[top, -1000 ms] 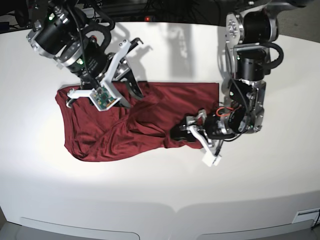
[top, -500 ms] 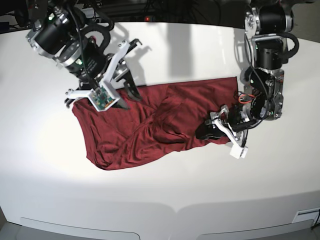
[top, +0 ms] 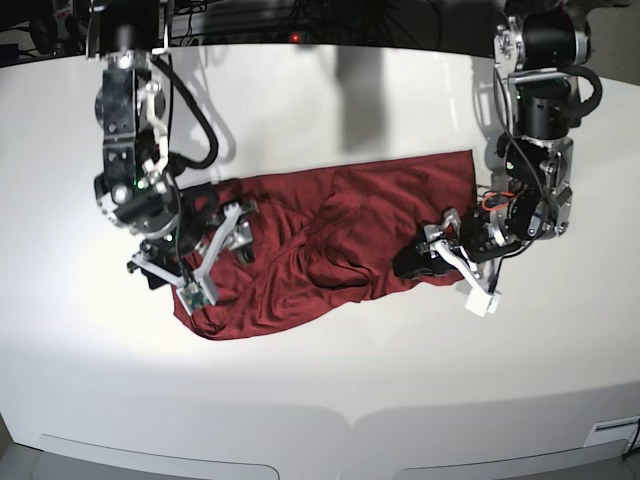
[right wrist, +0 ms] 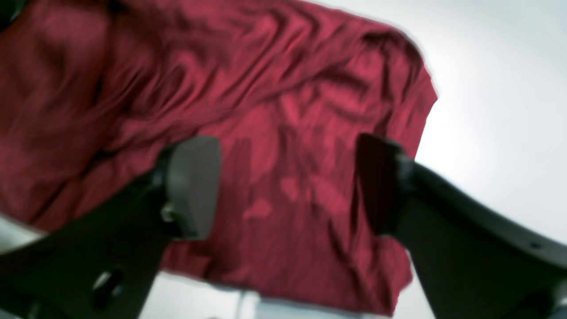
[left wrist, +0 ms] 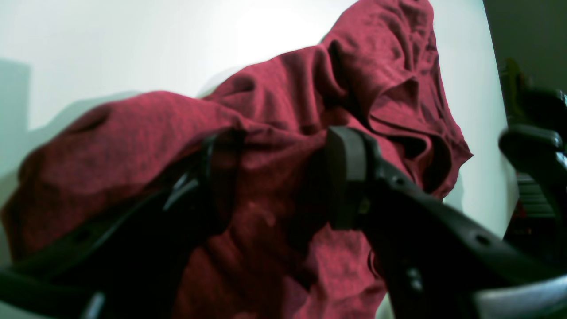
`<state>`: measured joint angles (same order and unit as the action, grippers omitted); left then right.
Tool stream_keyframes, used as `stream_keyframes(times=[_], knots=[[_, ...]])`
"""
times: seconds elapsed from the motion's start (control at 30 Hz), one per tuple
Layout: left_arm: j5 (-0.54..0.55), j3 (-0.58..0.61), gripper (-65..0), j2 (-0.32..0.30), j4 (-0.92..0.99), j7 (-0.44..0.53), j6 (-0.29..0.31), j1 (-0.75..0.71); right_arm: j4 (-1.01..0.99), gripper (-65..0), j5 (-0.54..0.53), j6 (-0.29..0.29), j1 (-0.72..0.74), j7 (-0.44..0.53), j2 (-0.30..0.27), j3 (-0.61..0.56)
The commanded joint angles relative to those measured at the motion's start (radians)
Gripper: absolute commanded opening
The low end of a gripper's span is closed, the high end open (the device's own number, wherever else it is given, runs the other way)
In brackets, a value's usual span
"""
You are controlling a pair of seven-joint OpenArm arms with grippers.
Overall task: Fold the T-shirt properly
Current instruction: 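Grasp the strip's other end with the right gripper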
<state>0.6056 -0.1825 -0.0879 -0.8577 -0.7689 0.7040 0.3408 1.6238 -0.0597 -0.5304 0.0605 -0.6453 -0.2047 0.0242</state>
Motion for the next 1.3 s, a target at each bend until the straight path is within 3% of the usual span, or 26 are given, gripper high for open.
stream_keyframes(times=[0.0, 0.13, 0.23, 0.37, 0.57, 0.67, 0.87, 1.1, 1.27], knots=[[-0.01, 0.002, -34.3, 0.003, -0.008, -0.023, -0.006, 0.014, -0.01, -17.5, -0.005, 0.017, 0.043, 0.024, -0.007, 0.003], [-0.01, 0.002, -34.3, 0.019, -0.008, -0.024, -0.006, 0.013, -0.135, -18.2, 0.0, 0.152, 0.151, -0.007, -0.011, 0.023], [-0.01, 0.002, -34.3, 0.024, -0.008, -0.023, -0.006, 0.013, -0.256, -18.2, -0.017, 0.158, 0.237, -0.006, -0.014, 0.07], [-0.01, 0.002, -34.3, 0.024, -0.008, -0.023, -0.006, 0.013, -0.449, -18.2, -0.121, 0.149, 0.33, -0.018, -0.06, 0.13], [-0.01, 0.002, -34.3, 0.024, -0.008, -0.023, -0.006, 0.014, -0.644, -18.2, -0.238, 0.074, 0.37, -0.055, -0.148, 0.16], [-0.01, 0.002, -34.3, 0.024, -0.008, -0.023, -0.006, 0.014, -0.696, -18.3, -0.262, 0.044, 0.369, -0.055, -0.164, 0.16], [-0.01, 0.002, -34.3, 0.023, -0.008, -0.035, -0.006, 0.013, -0.803, -18.6, -0.379, -0.026, 0.359, -0.076, -0.143, 0.159], [-0.01, 0.002, -34.3, 0.024, -0.008, -0.042, -0.006, 0.014, -0.808, -18.6, -0.527, -0.128, 0.349, -0.261, -0.093, 0.159], [-0.01, 0.002, -34.3, 0.024, -0.008, -0.042, -0.006, 0.013, -0.802, -18.6, -0.647, -0.168, 0.349, -0.34, -0.089, 0.159]])
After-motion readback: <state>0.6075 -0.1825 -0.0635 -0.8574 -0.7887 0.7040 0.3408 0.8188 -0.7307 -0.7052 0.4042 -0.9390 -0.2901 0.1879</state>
